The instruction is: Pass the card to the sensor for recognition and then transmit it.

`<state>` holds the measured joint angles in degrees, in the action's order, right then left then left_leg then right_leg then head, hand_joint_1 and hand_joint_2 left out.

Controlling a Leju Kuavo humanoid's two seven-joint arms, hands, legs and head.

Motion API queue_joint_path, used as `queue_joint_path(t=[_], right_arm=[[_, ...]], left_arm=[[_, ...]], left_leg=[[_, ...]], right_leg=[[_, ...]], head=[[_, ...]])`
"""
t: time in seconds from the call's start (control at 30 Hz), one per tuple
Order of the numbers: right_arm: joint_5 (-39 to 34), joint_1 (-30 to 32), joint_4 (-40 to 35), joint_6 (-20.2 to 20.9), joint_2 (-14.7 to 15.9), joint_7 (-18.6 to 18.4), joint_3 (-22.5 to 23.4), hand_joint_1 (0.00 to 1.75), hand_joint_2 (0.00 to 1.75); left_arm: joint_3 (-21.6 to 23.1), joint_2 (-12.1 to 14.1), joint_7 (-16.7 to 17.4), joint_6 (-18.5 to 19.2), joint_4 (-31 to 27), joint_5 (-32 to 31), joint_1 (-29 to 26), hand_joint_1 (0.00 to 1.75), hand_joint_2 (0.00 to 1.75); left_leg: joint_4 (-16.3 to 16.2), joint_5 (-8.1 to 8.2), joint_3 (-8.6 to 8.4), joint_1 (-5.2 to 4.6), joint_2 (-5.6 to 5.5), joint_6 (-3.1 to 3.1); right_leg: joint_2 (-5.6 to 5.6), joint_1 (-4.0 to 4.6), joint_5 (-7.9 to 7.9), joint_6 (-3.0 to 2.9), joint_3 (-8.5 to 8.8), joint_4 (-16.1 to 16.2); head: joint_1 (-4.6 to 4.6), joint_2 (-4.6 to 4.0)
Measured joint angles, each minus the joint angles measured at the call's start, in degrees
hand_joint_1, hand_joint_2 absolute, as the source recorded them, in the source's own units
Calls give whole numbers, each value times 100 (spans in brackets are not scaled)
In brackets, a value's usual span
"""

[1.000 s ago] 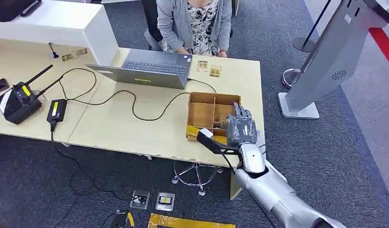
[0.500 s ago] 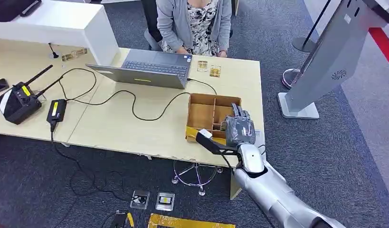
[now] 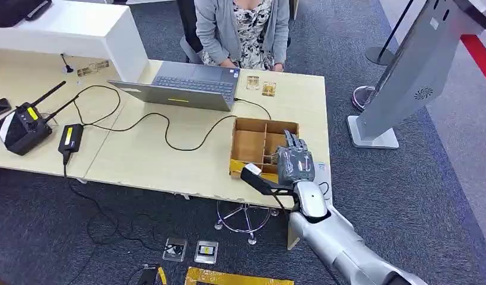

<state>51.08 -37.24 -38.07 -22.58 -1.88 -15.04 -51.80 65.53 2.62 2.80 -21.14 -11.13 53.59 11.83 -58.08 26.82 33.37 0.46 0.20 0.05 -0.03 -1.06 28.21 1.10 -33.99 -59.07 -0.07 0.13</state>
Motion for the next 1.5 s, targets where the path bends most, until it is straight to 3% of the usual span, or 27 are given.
queue_joint_path(t=[0.27, 0.7, 1.13, 1.5], right_arm=[[395, -303, -199, -596, -15, -157, -13, 175, 175], [514, -698, -822, -723, 57, -92, 26, 175, 175], [-118, -1115, -448, -988, -7, 216, 96, 175, 175], [-168, -1219, -61, -1018, -129, 271, 179, 175, 175]], left_arm=[[0, 0, -2, 0, 0, -22, -5, 0, 0], [0, -103, 33, -203, 0, -70, 22, 0, 0], [0, -151, 59, -98, 0, -116, 94, 0, 0], [0, -195, 70, -122, 0, -44, 107, 0, 0]], left_leg=[[0, -4, 0, 0, 0, -3], [-1, -4, -2, -1, 0, -3], [-1, -5, -1, 0, -2, -3], [-1, -5, -1, 0, -2, -3]], right_leg=[[0, 0, -1, 0, 0, -1], [0, 0, -1, 0, 0, 0], [-2, 0, -1, 0, 0, -1], [-1, 0, -1, 0, 0, -1]], head=[[0, 0], [2, 0], [-2, 0], [2, 0]])
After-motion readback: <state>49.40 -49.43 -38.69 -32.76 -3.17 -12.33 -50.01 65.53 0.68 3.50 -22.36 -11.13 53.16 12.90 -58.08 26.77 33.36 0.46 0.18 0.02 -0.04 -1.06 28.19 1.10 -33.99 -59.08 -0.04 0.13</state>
